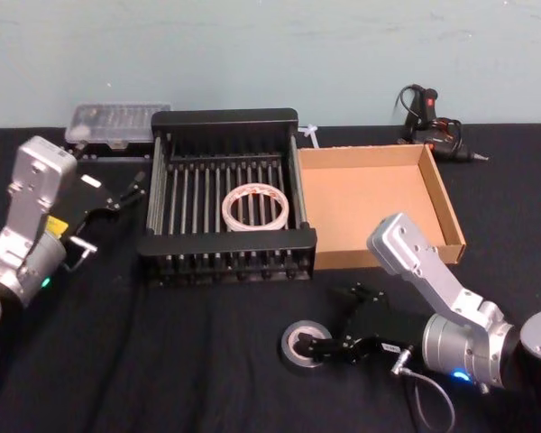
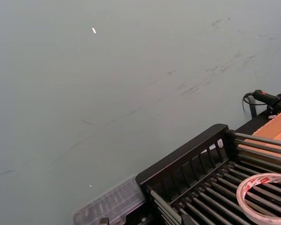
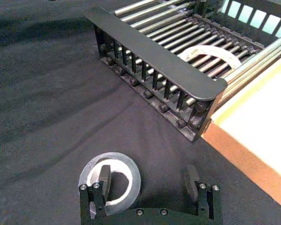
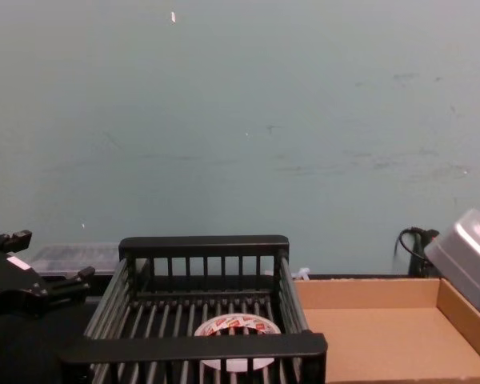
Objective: Pick up the white tape and place it into the black box , Pick up the silver tape and place it into the brown box.
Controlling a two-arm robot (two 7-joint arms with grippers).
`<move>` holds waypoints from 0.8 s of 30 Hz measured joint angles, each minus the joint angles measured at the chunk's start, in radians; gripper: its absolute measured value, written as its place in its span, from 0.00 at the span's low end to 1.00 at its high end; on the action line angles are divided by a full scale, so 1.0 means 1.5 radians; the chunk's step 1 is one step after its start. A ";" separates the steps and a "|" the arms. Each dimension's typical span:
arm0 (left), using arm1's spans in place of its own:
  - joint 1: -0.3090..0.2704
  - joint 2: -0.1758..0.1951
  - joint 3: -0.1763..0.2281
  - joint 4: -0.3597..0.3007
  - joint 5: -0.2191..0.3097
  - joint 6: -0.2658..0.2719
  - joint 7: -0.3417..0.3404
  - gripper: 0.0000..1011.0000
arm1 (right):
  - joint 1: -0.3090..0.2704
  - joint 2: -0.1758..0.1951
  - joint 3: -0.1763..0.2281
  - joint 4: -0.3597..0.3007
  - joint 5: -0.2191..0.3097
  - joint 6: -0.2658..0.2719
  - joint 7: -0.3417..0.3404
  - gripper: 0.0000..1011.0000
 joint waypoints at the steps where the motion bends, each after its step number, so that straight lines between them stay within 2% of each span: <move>1: 0.000 0.000 0.000 0.000 0.000 0.000 0.000 0.99 | 0.001 -0.001 0.000 0.001 -0.001 0.001 0.001 0.99; 24: 0.000 0.000 0.000 0.000 0.000 0.000 0.000 0.99 | 0.013 -0.011 -0.005 0.020 -0.010 0.005 0.005 0.99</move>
